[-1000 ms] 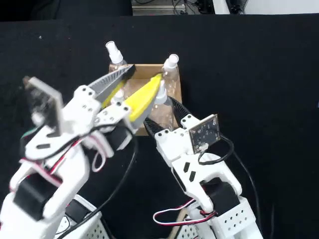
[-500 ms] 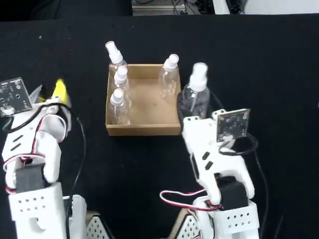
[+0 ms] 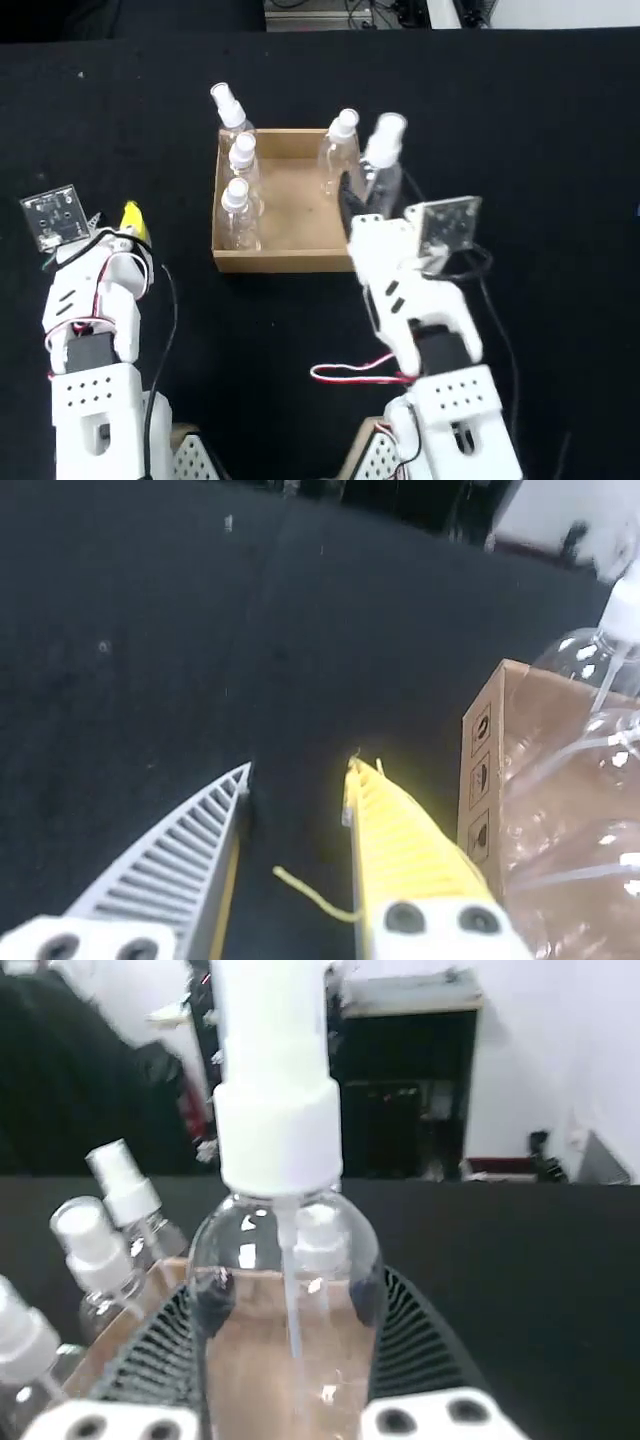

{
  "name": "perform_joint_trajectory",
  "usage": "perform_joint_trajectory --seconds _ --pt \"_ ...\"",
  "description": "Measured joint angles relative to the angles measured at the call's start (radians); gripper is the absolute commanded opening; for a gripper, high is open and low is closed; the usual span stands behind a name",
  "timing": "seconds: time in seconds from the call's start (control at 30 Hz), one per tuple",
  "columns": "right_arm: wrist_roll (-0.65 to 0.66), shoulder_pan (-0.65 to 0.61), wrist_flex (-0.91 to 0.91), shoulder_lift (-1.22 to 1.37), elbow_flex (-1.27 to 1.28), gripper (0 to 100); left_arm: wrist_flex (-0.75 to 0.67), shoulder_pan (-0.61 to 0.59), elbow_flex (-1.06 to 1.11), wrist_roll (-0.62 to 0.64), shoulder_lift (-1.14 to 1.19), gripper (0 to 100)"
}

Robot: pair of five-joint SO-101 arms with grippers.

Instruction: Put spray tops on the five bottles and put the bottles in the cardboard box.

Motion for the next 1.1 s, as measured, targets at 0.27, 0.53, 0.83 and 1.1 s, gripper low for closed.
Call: perform_joint_trajectory --seconds 0.27,0.53,0.83,1.1 --pt "0.0 -0.058 -0.255 0.235 0.002 1.2 -0.003 0.0 0.043 0.0 -0.002 13" --pt "0.0 -0.061 -0.407 0.463 0.002 1.0 -0.005 0.0 0.054 0.0 -0.002 13" --pt "0.0 -0.141 -0.713 0.744 0.002 1.0 -0.005 0.0 0.054 0.0 -0.002 13" --pt "0.0 -0.141 -1.014 0.99 0.0 1.0 -0.005 0.0 0.054 0.0 -0.002 13"
